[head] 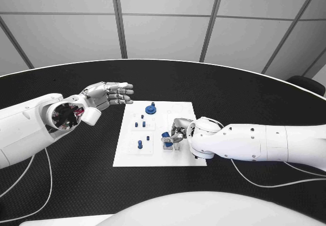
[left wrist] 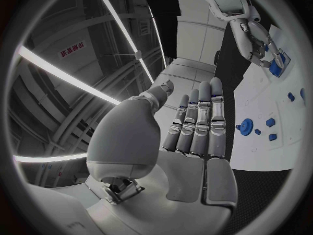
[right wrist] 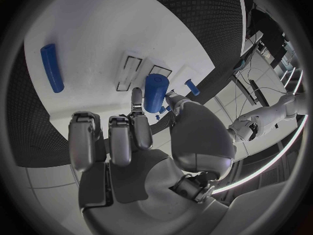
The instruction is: Assemble the parts on the task board
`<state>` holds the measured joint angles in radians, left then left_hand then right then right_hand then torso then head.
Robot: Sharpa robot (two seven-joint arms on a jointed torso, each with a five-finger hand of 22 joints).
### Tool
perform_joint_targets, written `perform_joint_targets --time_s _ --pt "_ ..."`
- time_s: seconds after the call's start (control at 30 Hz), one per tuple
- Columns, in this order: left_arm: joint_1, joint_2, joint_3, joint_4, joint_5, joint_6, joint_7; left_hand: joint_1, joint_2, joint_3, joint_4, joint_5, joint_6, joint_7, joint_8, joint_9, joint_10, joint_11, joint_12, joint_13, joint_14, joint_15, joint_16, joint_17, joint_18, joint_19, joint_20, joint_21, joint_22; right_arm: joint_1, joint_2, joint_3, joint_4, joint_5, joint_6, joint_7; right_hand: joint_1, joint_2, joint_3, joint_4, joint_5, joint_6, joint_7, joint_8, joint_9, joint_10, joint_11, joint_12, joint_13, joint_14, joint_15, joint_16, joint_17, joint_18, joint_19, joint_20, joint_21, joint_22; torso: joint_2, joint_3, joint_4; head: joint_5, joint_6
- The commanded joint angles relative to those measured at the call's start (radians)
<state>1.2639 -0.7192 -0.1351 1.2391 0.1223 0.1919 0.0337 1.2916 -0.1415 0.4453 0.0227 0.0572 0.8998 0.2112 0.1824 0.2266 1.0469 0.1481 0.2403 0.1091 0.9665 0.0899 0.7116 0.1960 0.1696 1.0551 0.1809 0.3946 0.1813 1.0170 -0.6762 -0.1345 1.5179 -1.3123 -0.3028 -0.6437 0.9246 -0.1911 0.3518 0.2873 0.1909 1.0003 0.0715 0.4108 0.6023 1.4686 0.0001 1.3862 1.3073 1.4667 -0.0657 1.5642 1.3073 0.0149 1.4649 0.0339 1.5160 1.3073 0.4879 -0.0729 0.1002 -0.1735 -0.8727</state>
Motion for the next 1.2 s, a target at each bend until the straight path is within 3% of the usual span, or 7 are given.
perform_joint_targets --time_s 0.03,0.23,0.57,0.87,0.97,1.03,1.2 --pt "0.0 0.0 0.0 0.0 0.0 0.0 0.0 -0.008 0.0 -0.001 0.008 -0.004 -0.01 -0.001 -0.003 -0.001 -0.009 0.0 0.007 -0.001 -0.009 0.001 -0.003 0.002 0.012 0.007 0.002 -0.006 -0.003 0.0 -0.005 0.0 0.012 0.0 -0.003 -0.002 -0.011 0.001 -0.008 0.0 0.009 -0.005 -0.004 0.007 0.001 0.015 -0.007 -0.004 0.173 0.104 -0.008 0.007 0.263 -0.005 0.099 -0.008 0.0 0.25 0.001 0.0008 0.0005 0.001 0.0" --pt "0.0 0.0 0.0 0.0 0.0 0.001 -0.002 -0.008 0.0 -0.001 0.008 -0.004 -0.01 -0.001 -0.003 -0.001 -0.009 0.0 0.007 -0.001 -0.009 0.001 -0.003 0.002 0.012 0.007 0.002 -0.006 -0.003 0.0 -0.015 0.0 0.032 0.0 -0.008 -0.005 -0.024 0.007 -0.019 0.003 0.016 -0.003 -0.006 0.011 0.003 0.017 -0.008 -0.002 0.173 0.104 -0.009 0.007 0.263 -0.005 0.099 -0.009 0.001 0.25 -0.001 0.0004 -0.0021 0.002 0.0" --pt "0.0 0.001 0.0 -0.001 0.0 0.002 -0.004 -0.008 0.0 -0.001 0.008 -0.004 -0.01 -0.001 -0.003 -0.001 -0.009 0.0 0.007 -0.001 -0.009 0.001 -0.003 0.002 0.012 0.007 0.002 -0.006 -0.003 0.0 -0.024 0.0 0.044 0.0 -0.013 -0.005 -0.045 0.019 -0.039 0.002 0.044 -0.004 -0.007 0.016 0.004 0.017 -0.01 -0.001 0.173 0.104 -0.01 0.007 0.263 -0.005 0.099 -0.01 0.001 0.25 -0.001 -0.0007 0.0011 -0.002 0.0" --pt "0.0 0.0 0.0 -0.003 -0.001 0.004 -0.003 -0.008 0.0 -0.002 0.009 -0.004 -0.01 0.0 -0.003 -0.002 -0.01 0.0 0.008 -0.001 -0.009 0.001 -0.003 0.003 0.012 0.008 0.003 -0.008 -0.004 0.0 -0.081 0.0 0.087 -0.073 -0.114 0.071 0.017 0.037 -0.034 -0.025 0.076 -0.011 -0.007 0.019 0.002 0.022 -0.01 0.008 0.177 0.104 -0.011 0.007 0.263 -0.006 0.1 -0.011 0.005 0.251 -0.004 -0.0018 -0.0023 0.0 0.0" --pt "0.0 0.001 0.0 -0.004 -0.001 0.003 -0.001 -0.008 0.0 -0.002 0.009 -0.004 -0.01 0.0 -0.003 -0.002 -0.01 0.0 0.008 -0.001 -0.009 0.001 -0.003 0.003 0.012 0.008 0.003 -0.008 -0.004 0.0 -0.1 0.0 0.094 -0.082 -0.152 0.132 0.069 0.046 -0.019 -0.048 0.076 -0.06 0.012 -0.018 -0.017 0.02 0.004 0.006 0.177 0.104 0.0 0.007 0.263 -0.006 0.099 -0.005 0.004 0.251 -0.004 -0.0019 -0.0015 -0.002 0.0" --pt "0.0 0.0 0.0 -0.004 -0.001 0.003 0.0 -0.008 0.0 -0.002 0.009 -0.004 -0.01 0.0 -0.003 -0.002 -0.01 0.0 0.008 -0.001 -0.009 0.001 -0.003 0.003 0.012 0.008 0.003 -0.008 -0.004 0.0 -0.111 0.0 0.096 -0.086 -0.177 0.175 0.115 0.047 -0.004 -0.075 0.062 -0.106 0.032 -0.062 -0.038 0.021 0.022 0.009 0.178 0.104 0.014 0.007 0.263 -0.006 0.099 0.004 0.004 0.251 -0.002 -0.0005 -0.0008 0.0 0.0" --pt "0.0 0.0 0.0 -0.005 -0.015 0.003 0.005 -0.007 0.001 -0.002 0.01 -0.004 -0.011 0.0 -0.003 -0.002 -0.011 0.0 0.009 -0.001 -0.01 0.001 -0.003 0.003 0.012 0.009 0.003 -0.009 -0.005 0.0 -0.124 0.0 0.097 -0.089 -0.221 0.27 0.193 0.045 0.038 -0.131 0.037 -0.154 0.062 -0.128 -0.077 0.022 0.047 0.017 0.182 0.104 0.037 0.007 0.263 -0.008 0.1 0.022 0.013 0.253 -0.002 0.0002 -0.0016 0.0 0.0"
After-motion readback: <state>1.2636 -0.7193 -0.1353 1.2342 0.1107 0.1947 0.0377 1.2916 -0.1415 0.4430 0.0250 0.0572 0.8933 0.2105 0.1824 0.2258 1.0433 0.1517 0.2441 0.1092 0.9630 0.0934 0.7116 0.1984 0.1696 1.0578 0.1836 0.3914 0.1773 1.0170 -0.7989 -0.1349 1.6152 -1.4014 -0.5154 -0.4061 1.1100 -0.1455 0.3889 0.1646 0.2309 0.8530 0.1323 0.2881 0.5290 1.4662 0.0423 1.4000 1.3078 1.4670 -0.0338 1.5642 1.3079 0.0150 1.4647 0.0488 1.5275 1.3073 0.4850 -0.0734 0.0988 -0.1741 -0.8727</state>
